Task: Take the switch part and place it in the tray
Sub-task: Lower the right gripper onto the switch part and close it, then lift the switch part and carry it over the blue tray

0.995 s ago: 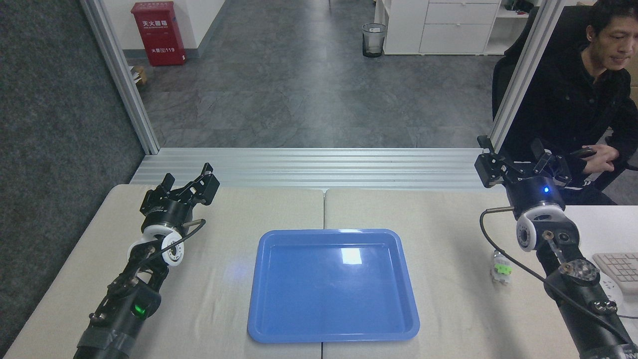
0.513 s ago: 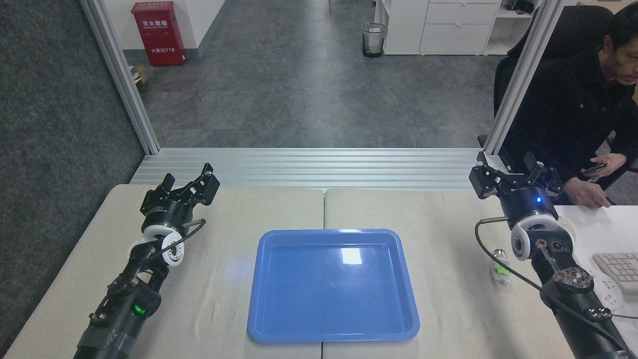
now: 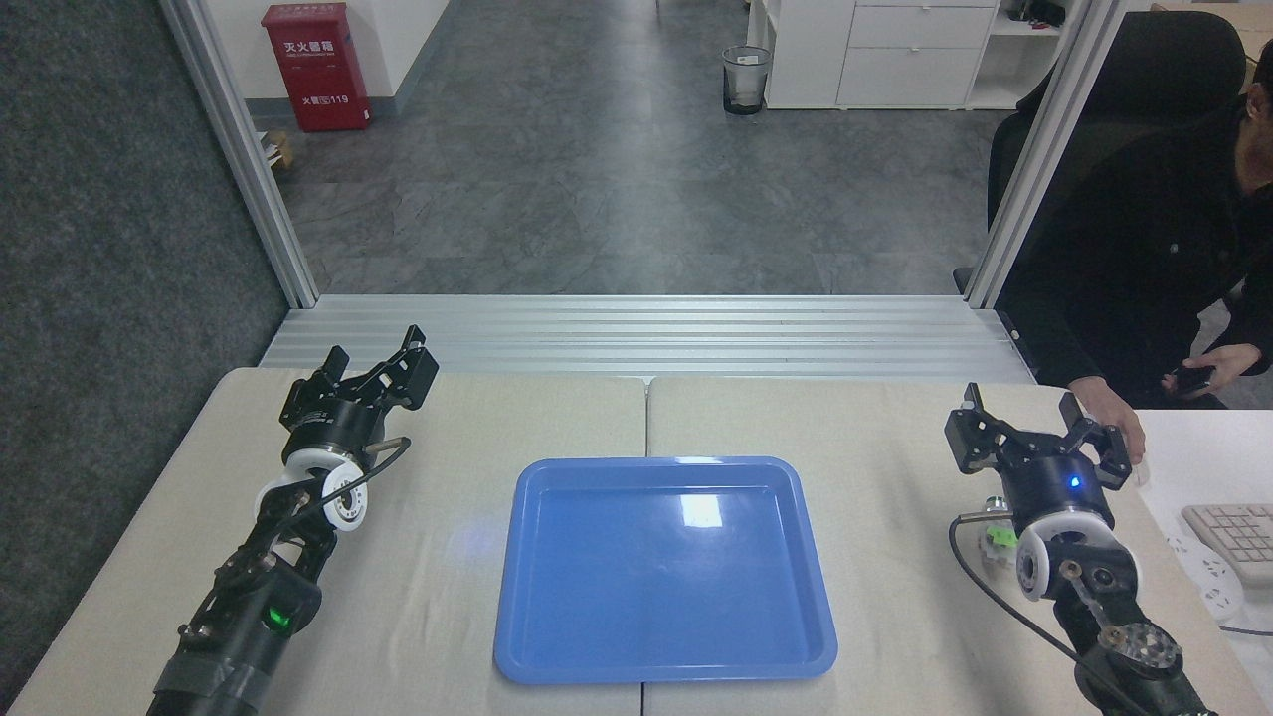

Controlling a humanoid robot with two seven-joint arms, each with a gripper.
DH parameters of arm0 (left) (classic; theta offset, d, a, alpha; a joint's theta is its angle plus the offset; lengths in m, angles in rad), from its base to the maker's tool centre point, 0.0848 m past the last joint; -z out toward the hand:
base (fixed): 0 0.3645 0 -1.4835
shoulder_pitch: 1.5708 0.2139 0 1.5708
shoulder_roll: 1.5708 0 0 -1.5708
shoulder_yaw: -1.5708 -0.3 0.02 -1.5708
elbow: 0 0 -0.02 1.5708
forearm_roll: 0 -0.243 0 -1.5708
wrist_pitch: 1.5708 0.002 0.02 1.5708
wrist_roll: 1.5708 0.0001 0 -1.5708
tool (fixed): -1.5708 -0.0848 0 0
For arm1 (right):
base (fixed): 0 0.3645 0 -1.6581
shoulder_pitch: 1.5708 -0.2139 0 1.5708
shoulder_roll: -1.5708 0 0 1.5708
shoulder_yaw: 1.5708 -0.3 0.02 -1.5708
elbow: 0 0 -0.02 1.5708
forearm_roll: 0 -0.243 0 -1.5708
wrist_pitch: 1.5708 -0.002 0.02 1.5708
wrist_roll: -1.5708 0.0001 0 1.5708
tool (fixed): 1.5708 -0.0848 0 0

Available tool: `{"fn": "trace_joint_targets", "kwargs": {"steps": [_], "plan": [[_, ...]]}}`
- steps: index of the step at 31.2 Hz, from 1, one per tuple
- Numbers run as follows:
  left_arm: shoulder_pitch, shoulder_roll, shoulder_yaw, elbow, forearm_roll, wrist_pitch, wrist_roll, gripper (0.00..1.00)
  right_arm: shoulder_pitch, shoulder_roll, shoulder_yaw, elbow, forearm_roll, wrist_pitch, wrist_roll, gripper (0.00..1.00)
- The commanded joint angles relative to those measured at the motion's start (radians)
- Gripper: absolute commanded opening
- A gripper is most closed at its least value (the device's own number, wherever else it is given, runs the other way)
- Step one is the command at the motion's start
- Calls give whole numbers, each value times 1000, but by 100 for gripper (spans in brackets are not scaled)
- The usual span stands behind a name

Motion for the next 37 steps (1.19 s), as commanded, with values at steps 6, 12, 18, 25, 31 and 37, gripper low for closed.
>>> {"fn": "trace_joint_targets", "kwargs": {"steps": [6,12,18,25,31,37], "plan": [[0,1,0,0,0,1,0,100,186,41,-25,14,-10,51,16,97],[0,1,0,0,0,1,0,100,181,67,-25,114,-15,44,13,98],[0,1,0,0,0,1,0,100,175,92,-30,175,-56,41,13,98],[-1,1,0,0,0,1,0,100,154,113,-25,204,-70,45,14,96],[0,1,0,0,0,1,0,100,135,122,-20,244,-70,48,13,74],[0,1,0,0,0,1,0,100,135,122,-17,243,-67,48,11,40]]}}
